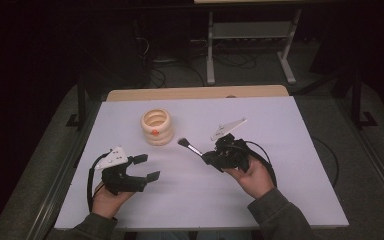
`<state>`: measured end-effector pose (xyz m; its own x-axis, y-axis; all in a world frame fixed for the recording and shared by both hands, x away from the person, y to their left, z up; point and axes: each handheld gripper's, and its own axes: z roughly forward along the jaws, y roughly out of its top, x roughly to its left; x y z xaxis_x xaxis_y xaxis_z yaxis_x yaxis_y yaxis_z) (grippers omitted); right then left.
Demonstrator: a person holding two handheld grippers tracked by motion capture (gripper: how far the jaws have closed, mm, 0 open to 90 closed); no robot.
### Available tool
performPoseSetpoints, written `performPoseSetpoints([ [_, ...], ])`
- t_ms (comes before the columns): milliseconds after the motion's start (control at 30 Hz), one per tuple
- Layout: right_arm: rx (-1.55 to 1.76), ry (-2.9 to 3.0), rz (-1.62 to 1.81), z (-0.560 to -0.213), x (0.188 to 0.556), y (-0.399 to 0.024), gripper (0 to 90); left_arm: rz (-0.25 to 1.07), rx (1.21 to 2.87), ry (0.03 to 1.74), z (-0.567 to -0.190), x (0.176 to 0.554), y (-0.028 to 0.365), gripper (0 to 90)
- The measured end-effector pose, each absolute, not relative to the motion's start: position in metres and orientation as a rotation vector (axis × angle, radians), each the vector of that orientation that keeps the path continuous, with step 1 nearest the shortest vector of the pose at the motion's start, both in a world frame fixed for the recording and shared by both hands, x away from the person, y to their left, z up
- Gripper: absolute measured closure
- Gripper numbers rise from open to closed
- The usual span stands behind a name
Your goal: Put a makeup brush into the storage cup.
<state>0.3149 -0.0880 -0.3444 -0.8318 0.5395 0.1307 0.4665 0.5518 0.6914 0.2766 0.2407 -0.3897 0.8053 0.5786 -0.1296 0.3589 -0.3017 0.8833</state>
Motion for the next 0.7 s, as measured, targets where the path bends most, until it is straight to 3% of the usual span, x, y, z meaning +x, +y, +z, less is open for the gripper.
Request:
performPoseSetpoints([
  [700,0.780,2.654,1.315,-0.362,0.310,-0.083,78.6,-0.033,1.965,0.605,-0.393,0.305,0.190,36.4],
])
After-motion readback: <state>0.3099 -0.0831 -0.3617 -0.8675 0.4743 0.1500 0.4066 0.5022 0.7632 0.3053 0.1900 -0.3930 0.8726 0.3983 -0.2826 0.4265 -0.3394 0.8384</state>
